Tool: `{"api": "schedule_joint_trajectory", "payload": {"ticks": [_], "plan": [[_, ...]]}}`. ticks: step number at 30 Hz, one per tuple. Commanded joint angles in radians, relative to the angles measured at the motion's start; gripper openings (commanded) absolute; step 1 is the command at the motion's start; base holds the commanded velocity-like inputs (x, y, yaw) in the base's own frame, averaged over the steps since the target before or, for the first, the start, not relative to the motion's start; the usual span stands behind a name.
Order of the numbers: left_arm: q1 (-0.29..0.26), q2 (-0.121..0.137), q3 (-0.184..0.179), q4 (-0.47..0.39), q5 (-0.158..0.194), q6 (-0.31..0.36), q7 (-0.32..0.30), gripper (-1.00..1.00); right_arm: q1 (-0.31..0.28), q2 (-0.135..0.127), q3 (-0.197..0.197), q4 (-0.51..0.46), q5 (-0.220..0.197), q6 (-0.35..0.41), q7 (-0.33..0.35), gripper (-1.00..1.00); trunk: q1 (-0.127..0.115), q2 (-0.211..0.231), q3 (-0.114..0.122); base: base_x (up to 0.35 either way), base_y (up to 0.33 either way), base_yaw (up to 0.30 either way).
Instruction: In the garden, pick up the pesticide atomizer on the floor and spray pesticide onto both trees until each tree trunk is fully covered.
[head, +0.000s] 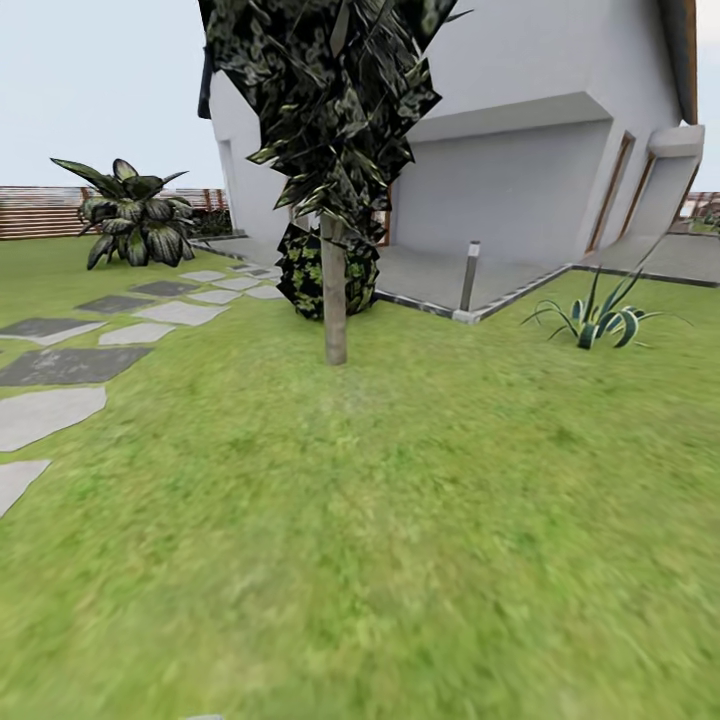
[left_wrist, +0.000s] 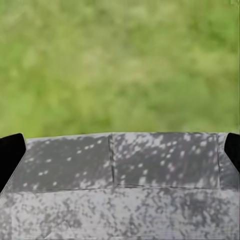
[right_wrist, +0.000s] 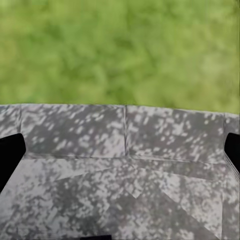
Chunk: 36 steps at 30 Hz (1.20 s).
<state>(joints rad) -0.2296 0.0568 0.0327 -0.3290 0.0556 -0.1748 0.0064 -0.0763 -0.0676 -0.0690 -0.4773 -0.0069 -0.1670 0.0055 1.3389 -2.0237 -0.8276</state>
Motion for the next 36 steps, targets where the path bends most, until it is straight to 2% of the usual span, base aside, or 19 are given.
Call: {"api": "schedule_joint_trajectory", "payload": {"ticks": [1,8,36], "plan": [[-0.001,0.000,-0.001,0.001,0.006,-0.003,0.000,1.00,0.000,0.000,-0.002,0.001,-0.001,-0.003,0.001,1.00,0.000,0.000,-0.001,0.340,0.000,-0.001],[-0.001,0.000,-0.001,0.001,0.006,-0.003,0.001,1.00,-0.001,0.000,-0.002,0.001,-0.001,-0.003,0.001,1.00,0.000,0.000,-0.001,0.340,0.000,-0.089],[-0.001,0.000,-0.001,0.001,0.006,-0.003,0.001,1.00,0.000,0.000,-0.002,0.002,-0.001,-0.003,0.001,1.00,0.000,0.000,-0.001,0.340,0.000,-0.259]]}}
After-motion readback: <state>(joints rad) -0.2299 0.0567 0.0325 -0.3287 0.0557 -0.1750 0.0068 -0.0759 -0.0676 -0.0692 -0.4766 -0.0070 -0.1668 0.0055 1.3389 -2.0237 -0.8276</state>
